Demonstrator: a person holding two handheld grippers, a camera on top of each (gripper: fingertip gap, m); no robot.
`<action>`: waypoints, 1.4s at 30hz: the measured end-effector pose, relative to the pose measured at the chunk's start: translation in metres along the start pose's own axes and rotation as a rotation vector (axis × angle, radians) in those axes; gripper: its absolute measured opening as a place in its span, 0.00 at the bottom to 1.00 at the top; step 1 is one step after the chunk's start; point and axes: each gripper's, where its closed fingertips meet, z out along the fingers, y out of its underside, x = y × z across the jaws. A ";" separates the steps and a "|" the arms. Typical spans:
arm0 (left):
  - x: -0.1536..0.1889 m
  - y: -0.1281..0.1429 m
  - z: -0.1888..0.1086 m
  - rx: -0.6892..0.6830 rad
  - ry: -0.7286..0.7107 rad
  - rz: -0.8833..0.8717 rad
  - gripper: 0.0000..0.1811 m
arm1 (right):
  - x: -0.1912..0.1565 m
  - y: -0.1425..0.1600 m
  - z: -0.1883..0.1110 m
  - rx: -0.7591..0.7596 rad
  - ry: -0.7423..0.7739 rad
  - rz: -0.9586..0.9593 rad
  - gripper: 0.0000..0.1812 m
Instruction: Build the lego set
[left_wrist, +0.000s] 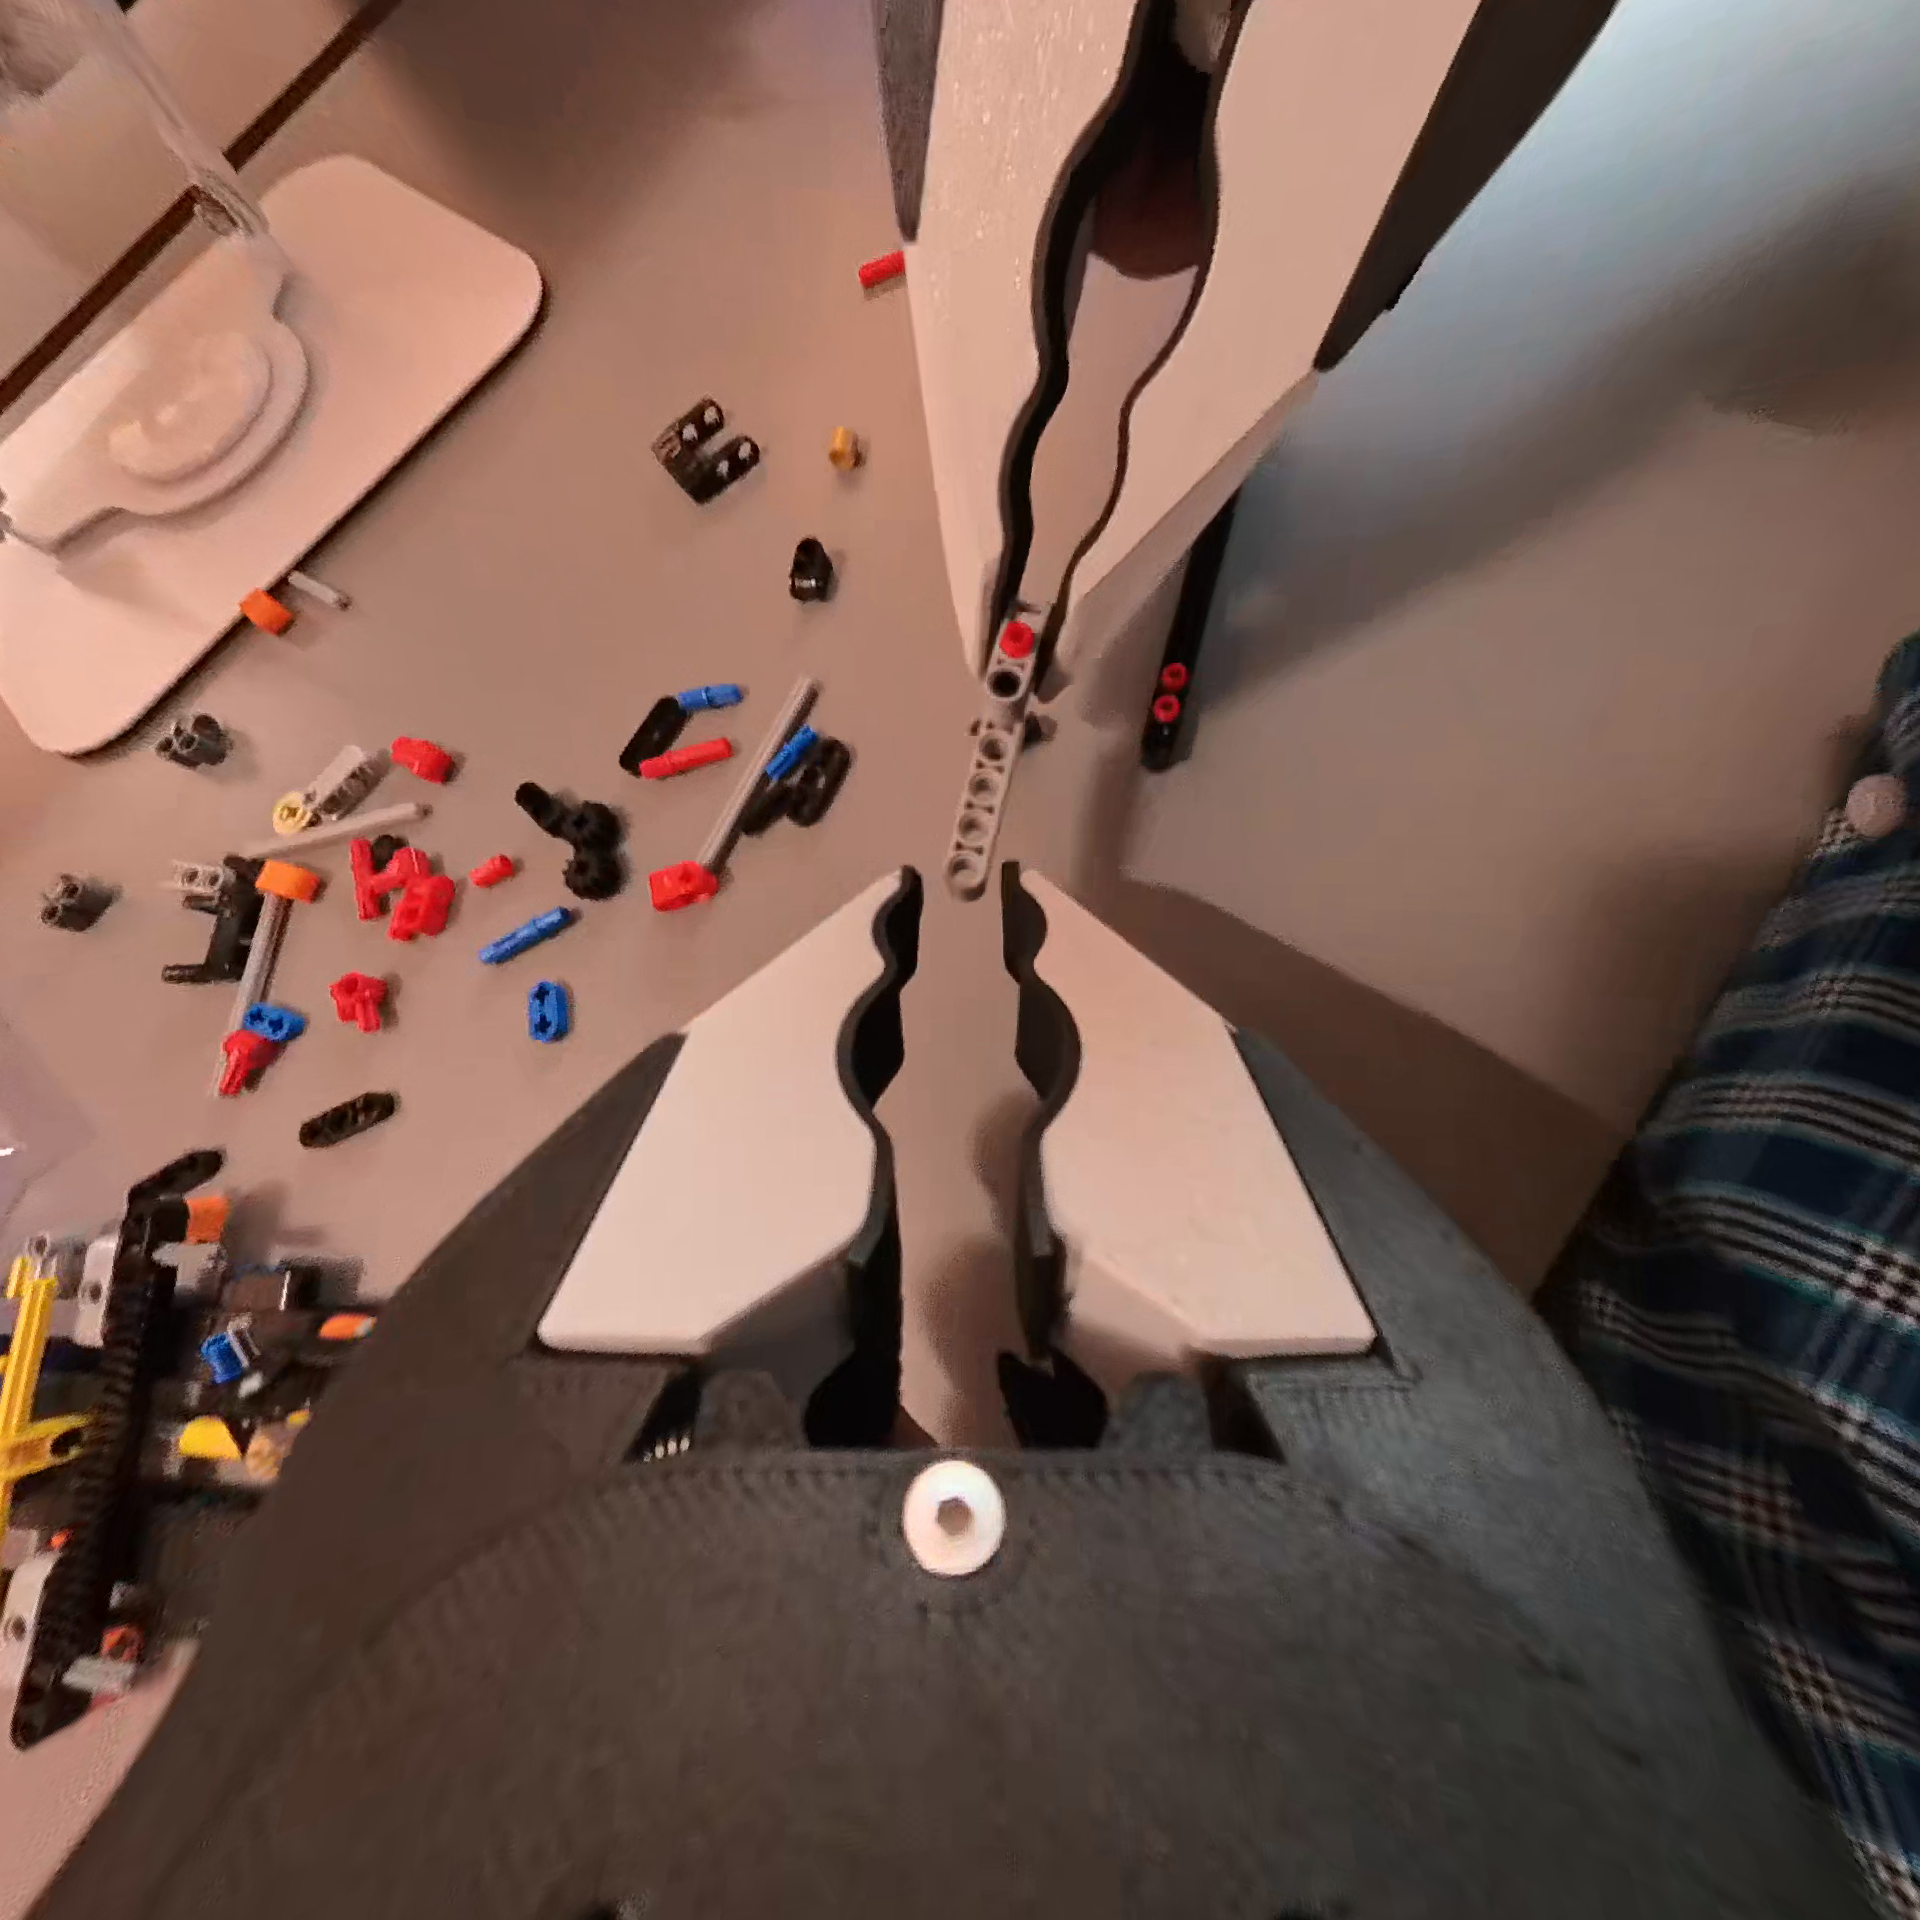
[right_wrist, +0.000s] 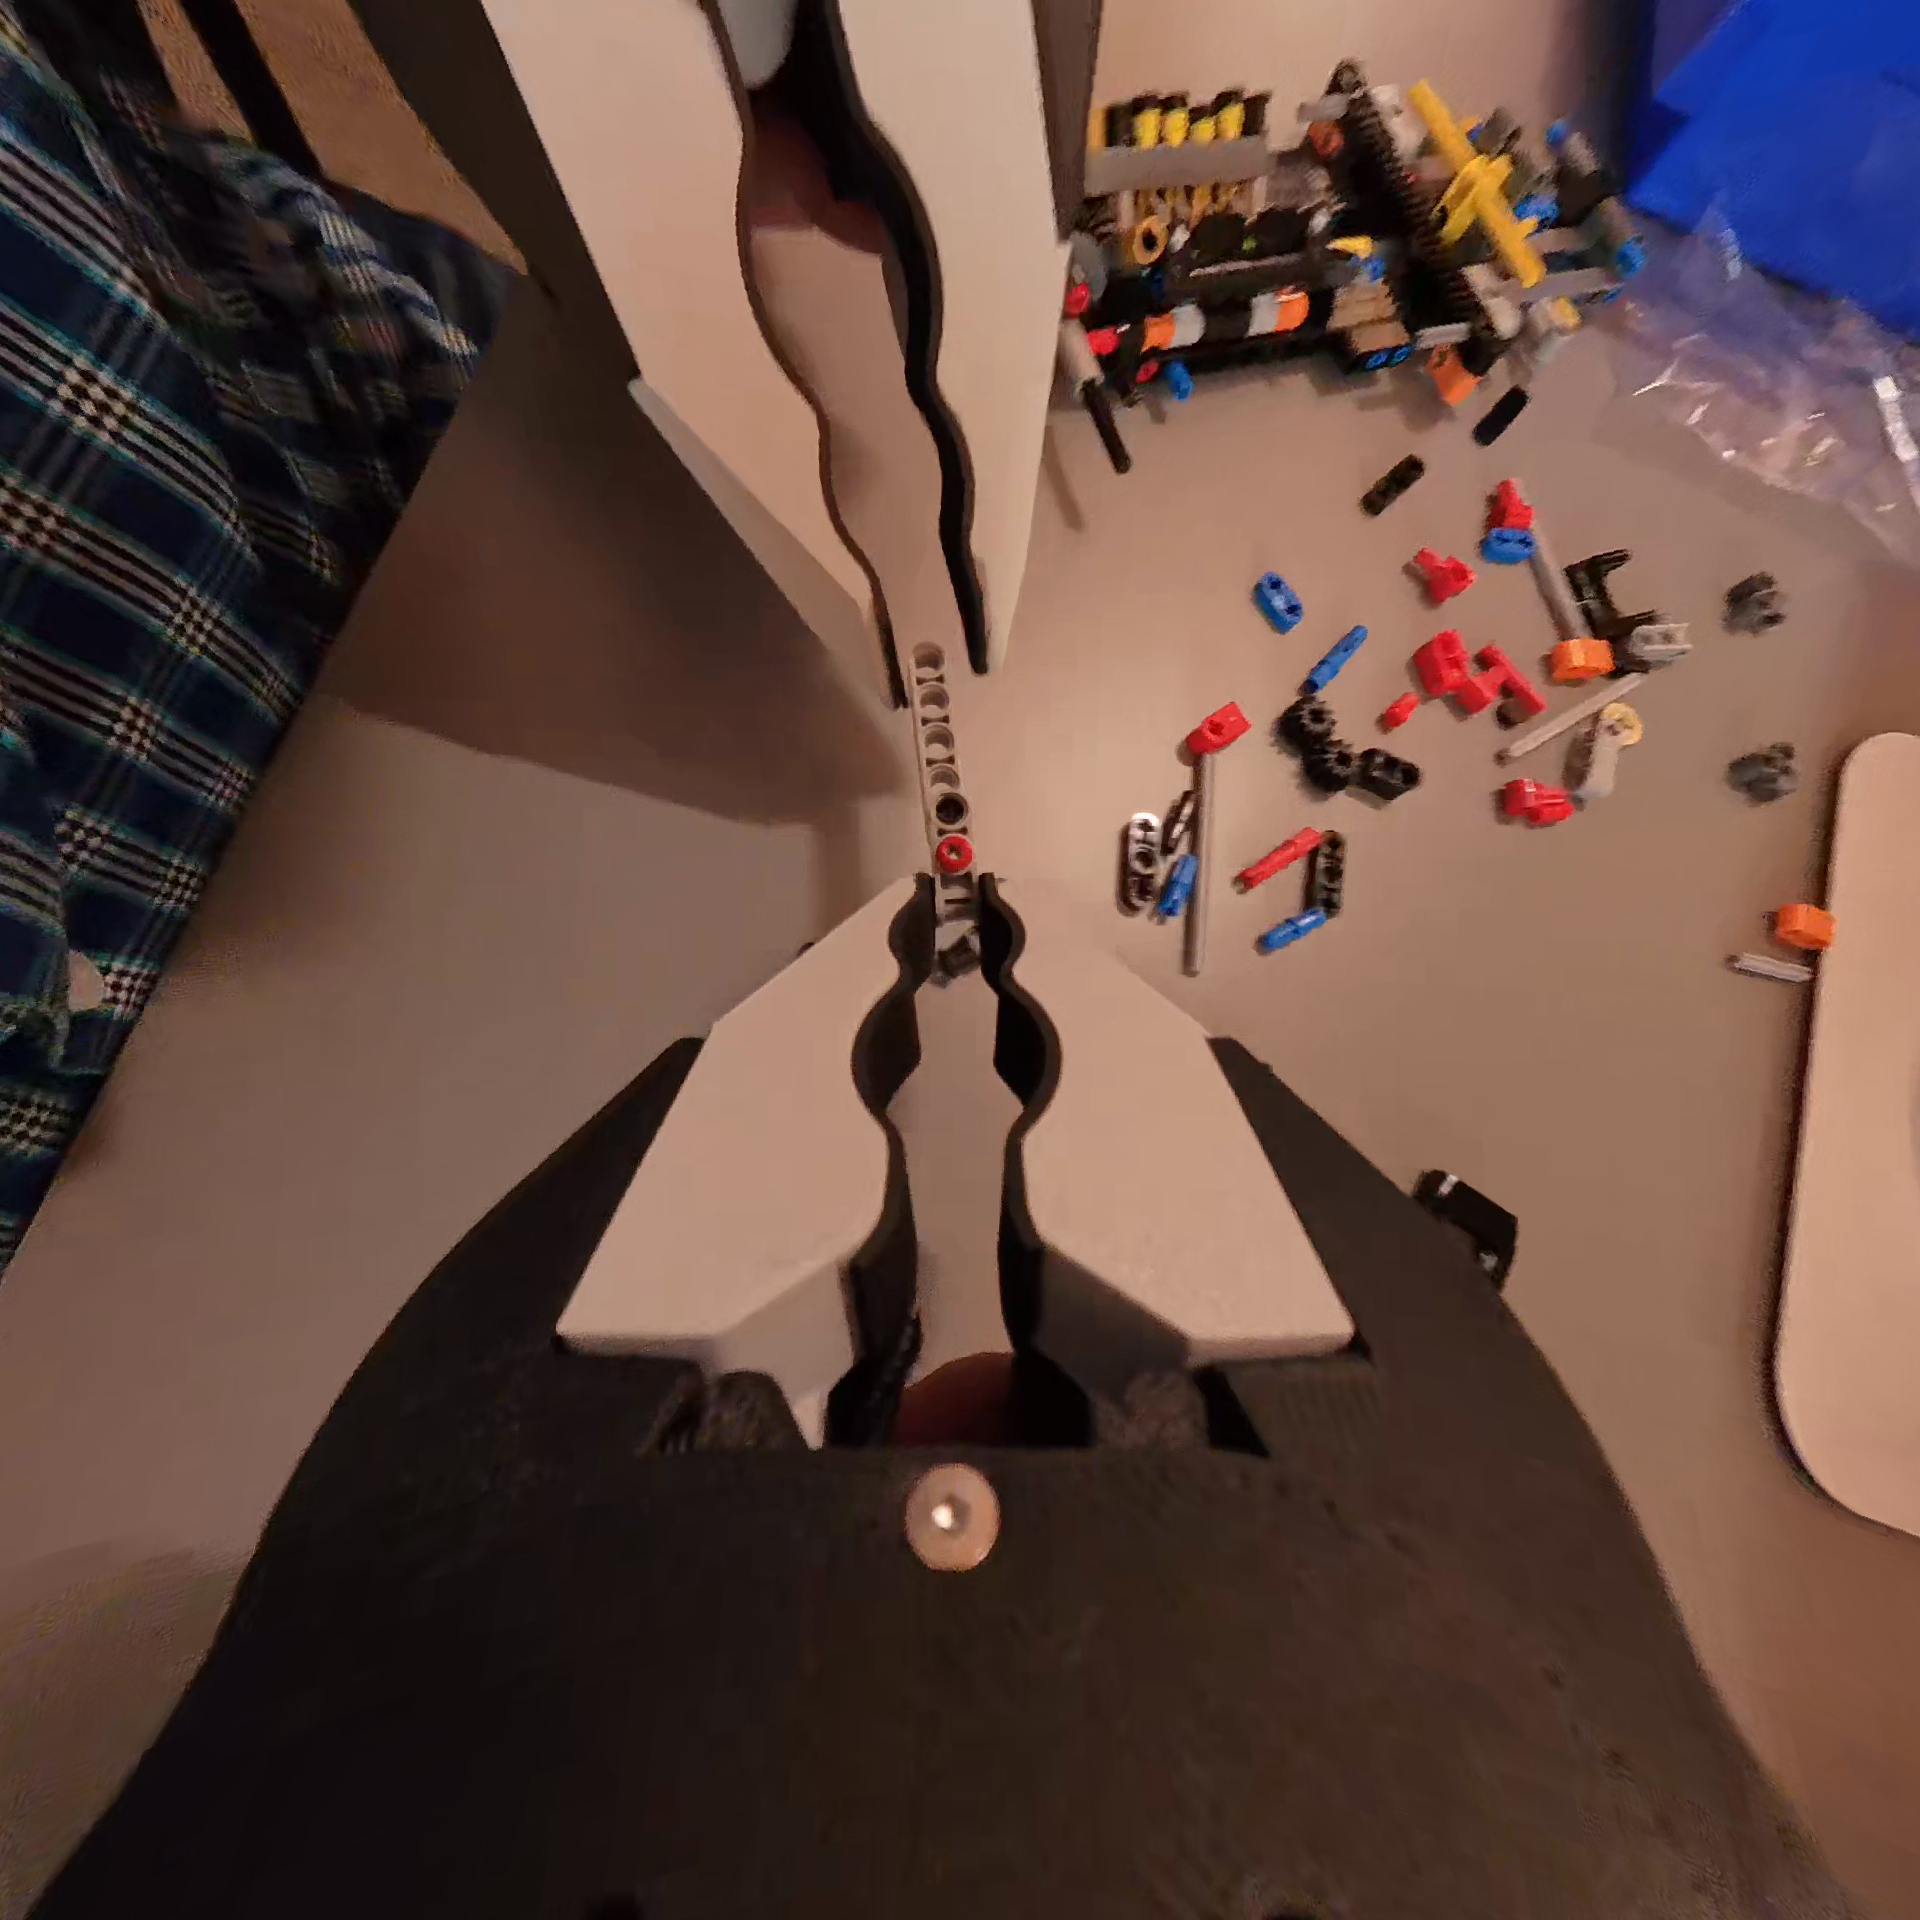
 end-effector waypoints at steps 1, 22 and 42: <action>0.000 0.003 -0.001 -0.009 0.000 0.002 0.08 | -0.003 0.001 0.004 -0.016 -0.015 -0.004 0.03; 0.006 0.018 0.013 -0.068 0.014 0.021 0.00 | 0.015 0.008 0.013 -0.092 -0.040 -0.002 0.07; 0.001 0.018 0.011 -0.043 -0.007 -0.006 0.02 | 0.053 0.005 0.046 -0.078 0.069 0.231 0.00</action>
